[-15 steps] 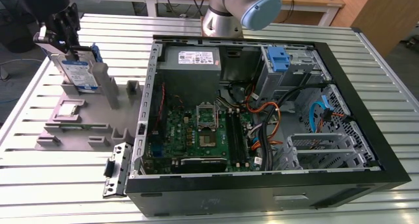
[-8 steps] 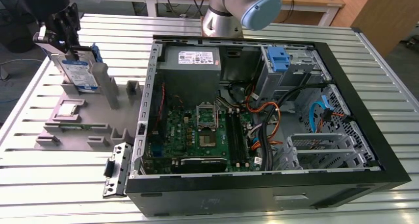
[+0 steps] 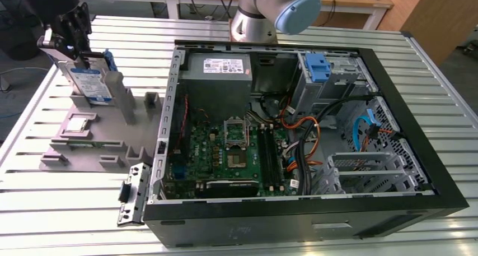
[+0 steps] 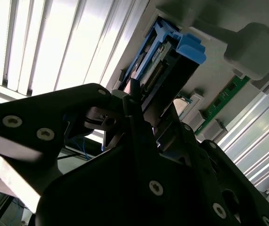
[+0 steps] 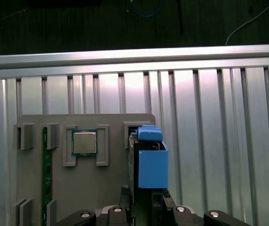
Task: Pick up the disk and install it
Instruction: 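Pick up the disk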
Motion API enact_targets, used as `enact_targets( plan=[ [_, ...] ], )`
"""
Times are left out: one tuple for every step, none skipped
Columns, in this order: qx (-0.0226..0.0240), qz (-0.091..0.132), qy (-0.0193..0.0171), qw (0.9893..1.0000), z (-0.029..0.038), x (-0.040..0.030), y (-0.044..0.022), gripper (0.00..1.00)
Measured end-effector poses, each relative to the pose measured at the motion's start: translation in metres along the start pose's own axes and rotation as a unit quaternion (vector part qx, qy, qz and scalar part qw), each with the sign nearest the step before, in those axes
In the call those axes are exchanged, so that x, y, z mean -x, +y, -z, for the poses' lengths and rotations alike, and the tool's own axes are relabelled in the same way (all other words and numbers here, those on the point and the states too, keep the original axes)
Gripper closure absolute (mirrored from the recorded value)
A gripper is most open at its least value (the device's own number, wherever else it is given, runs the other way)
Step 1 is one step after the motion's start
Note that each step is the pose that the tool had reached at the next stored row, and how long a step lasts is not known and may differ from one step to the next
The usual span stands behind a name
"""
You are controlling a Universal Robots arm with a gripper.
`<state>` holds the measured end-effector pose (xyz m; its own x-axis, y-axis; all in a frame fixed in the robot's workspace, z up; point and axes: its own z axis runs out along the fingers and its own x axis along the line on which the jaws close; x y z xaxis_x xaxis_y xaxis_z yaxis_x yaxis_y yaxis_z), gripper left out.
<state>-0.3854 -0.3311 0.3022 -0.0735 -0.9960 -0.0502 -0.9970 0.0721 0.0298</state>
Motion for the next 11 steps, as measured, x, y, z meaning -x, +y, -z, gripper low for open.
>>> enact_targets(
  plan=[
    [0.0,0.0,0.0,1.0,0.0,0.0,0.0,0.65],
    [0.0,0.0,0.0,1.0,0.0,0.0,0.0,0.65],
    [0.0001,0.0,0.0001,1.0,0.0005,0.0,0.0,0.65],
    [0.0003,0.0,0.0002,1.0,0.0012,0.0,0.0001,0.65],
    [0.0002,0.0,0.0001,1.0,0.0017,0.0001,0.0001,0.65],
    [0.0,0.0,0.0,1.0,0.0023,0.0001,0.0001,0.65],
    [0.0001,0.0,0.0001,1.0,0.0033,0.0002,0.0001,0.65],
    [0.0,0.0,0.0,1.0,0.0044,0.0002,0.0001,0.65],
    [0.0,0.0,0.0,1.0,0.0055,0.0003,0.0002,0.65],
    [0.0,0.0,0.0,1.0,0.0067,0.0003,0.0002,0.65],
    [0.0,0.0,0.0,1.0,0.0078,0.0004,0.0002,0.65]
  ],
)
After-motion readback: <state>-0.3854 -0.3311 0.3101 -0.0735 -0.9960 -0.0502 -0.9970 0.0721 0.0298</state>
